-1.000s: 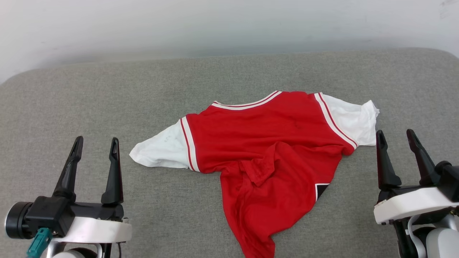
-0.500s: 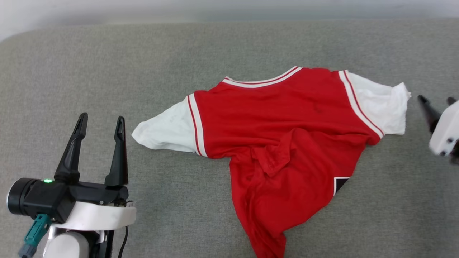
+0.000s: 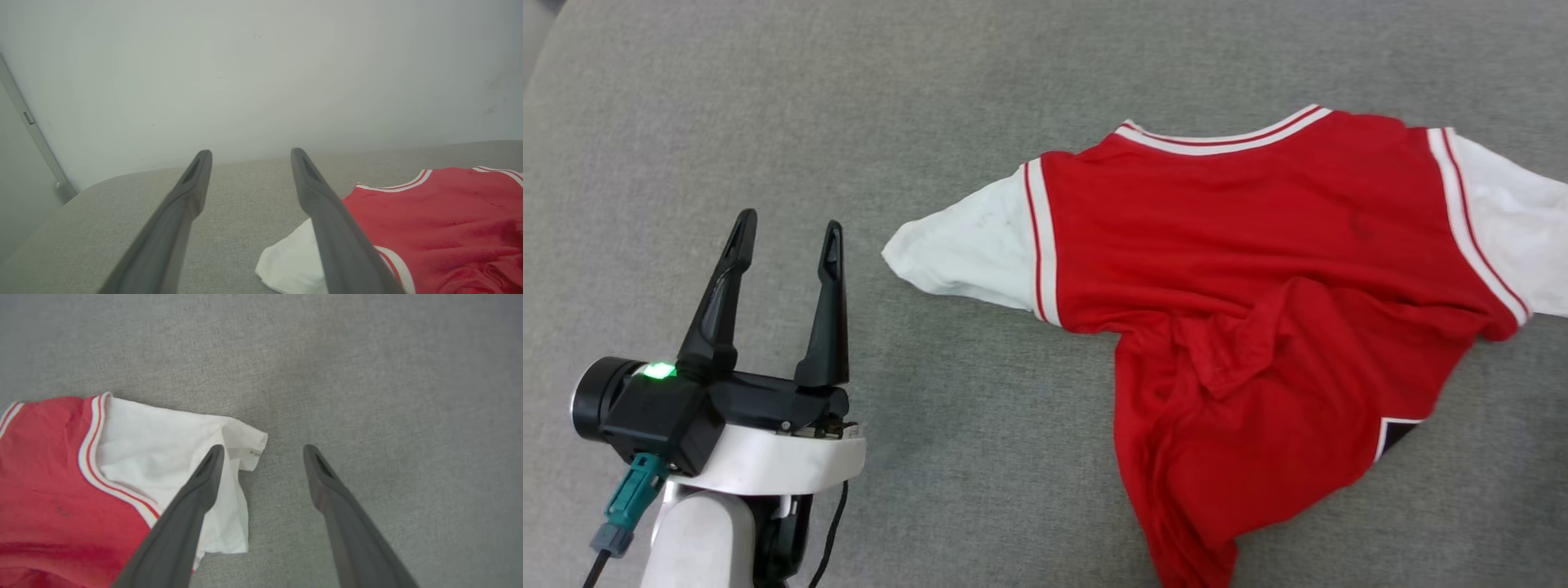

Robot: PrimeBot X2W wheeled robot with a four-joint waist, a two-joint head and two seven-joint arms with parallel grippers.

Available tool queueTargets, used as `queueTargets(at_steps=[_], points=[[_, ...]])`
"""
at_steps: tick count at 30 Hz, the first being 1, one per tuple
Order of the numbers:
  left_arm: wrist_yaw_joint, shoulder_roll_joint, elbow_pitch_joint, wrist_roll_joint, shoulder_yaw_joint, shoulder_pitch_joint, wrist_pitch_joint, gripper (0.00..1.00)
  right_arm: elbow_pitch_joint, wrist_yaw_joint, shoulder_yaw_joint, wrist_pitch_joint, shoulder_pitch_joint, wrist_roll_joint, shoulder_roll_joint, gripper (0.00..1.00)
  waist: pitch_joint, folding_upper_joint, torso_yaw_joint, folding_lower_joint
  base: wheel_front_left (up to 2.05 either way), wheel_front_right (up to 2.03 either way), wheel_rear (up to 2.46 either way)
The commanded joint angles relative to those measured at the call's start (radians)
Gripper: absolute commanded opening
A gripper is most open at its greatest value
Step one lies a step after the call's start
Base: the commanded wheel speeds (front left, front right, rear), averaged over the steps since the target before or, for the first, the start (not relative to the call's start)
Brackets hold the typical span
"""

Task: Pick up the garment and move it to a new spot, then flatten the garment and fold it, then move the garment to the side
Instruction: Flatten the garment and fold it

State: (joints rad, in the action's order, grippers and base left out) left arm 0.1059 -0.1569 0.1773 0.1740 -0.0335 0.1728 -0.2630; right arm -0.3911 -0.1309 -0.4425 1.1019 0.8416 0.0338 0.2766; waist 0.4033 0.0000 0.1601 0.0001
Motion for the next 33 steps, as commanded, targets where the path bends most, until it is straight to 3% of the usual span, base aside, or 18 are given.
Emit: queueTargets(at_steps=[1, 8, 12, 18, 19, 20, 21, 28, 33], points=[[0.006, 0.009, 0.004, -0.003, -0.001, 0.015, -0.002, 1.0, -0.023, 0.0, -0.015, 0.01, 0.009, -0.012, 0.001, 1.0, 0.027, 0.0, 0.032, -0.0001, 0.0, 0.0, 0.0], [0.016, 0.029, 0.009, -0.013, 0.005, 0.023, -0.002, 1.0, -0.064, 0.0, -0.074, 0.02, -0.024, -0.017, -0.03, 1.0, 0.05, 0.0, 0.062, -0.0001, 0.0, 0.0, 0.0], [0.02, 0.034, 0.006, -0.014, 0.015, 0.028, -0.002, 1.0, -0.066, 0.0, -0.037, 0.029, -0.051, 0.016, -0.049, 1.0, 0.061, 0.0, 0.065, -0.0001, 0.0, 0.0, 0.0], [0.022, 0.037, 0.0, -0.013, 0.017, 0.041, -0.002, 1.0, -0.077, 0.0, -0.001, 0.038, -0.097, 0.029, -0.025, 1.0, 0.071, 0.0, 0.073, -0.0001, 0.0, 0.0, 0.0], [0.022, 0.038, -0.001, -0.011, 0.018, 0.041, -0.002, 1.0, -0.079, 0.0, 0.005, 0.039, -0.105, 0.031, -0.021, 0.63, 0.073, 0.0, 0.075, -0.0001, 0.0, 0.0, 0.0], [0.023, 0.037, -0.003, -0.009, 0.02, 0.04, -0.002, 1.0, -0.08, 0.0, 0.012, 0.036, -0.114, 0.033, -0.016, 0.13, 0.074, 0.0, 0.076, -0.0001, 0.0, 0.0, 0.0], [0.023, 0.035, -0.006, -0.007, 0.021, 0.039, -0.002, 1.0, -0.08, 0.0, 0.02, 0.032, -0.122, 0.037, -0.013, 0.0, 0.073, 0.0, 0.076, -0.0001, 0.0, 0.0, 0.0], [0.024, -0.002, -0.04, 0.01, 0.033, 0.027, -0.002, 1.0, -0.057, 0.0, 0.072, -0.031, -0.152, 0.078, 0.025, 0.0, 0.033, 0.0, 0.047, -0.0001, 0.0, 0.0, 0.0], [0.024, -0.121, -0.119, 0.073, -0.016, 0.068, 0.057, 1.0, -0.002, 0.001, 0.162, -0.092, -0.19, 0.149, 0.084, 0.0, -0.01, 0.0, -0.003, -0.0001, 0.0, 0.0, 0.0]])
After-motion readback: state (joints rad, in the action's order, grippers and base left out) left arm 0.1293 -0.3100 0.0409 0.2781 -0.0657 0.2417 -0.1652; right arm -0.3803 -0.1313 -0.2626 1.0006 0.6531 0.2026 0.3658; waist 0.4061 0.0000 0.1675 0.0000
